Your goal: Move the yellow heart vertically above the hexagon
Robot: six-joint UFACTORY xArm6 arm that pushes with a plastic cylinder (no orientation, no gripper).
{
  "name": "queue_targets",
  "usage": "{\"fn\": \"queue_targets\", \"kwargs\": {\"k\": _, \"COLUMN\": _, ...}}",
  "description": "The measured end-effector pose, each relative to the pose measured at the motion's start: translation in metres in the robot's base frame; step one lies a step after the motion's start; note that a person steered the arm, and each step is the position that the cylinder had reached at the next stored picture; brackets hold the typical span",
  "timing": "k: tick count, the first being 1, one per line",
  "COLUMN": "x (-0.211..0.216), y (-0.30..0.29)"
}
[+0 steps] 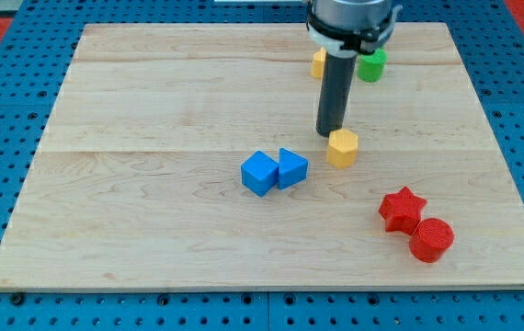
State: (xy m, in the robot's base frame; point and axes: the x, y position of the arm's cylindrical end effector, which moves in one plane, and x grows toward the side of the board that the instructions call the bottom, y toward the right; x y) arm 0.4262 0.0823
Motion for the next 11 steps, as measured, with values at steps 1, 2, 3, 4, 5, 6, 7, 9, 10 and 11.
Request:
{"fn": "queue_targets", "kwargs": {"k": 1, "x": 0.027, "y": 0.01}}
{"fn": "queue_targets", "kwargs": {"k": 2, "x": 0.047, "y": 0.027}}
{"fn": "queue_targets", "kwargs": {"k": 3, "x": 0.042, "y": 0.055}}
{"fn": "queue_targets", "kwargs": {"k": 4, "x": -0.027, "y": 0.04}}
{"fn": "queue_targets", "kwargs": {"k": 5, "x": -0.071, "y": -0.043}}
{"fn": "queue_targets", "kwargs": {"k": 6, "x": -0.11, "y": -0.101}}
{"fn": "queue_targets", "kwargs": {"k": 7, "x": -0.167, "y": -0.071}}
{"fn": "queue_targets", "kwargs": {"k": 9, "x": -0.114, "y": 0.034}}
{"fn": "queue_targets", "kwargs": {"k": 10, "x": -0.045, "y": 0.037}}
{"fn": "queue_targets", "kwargs": {"k": 11, "x": -0.015, "y": 0.05}}
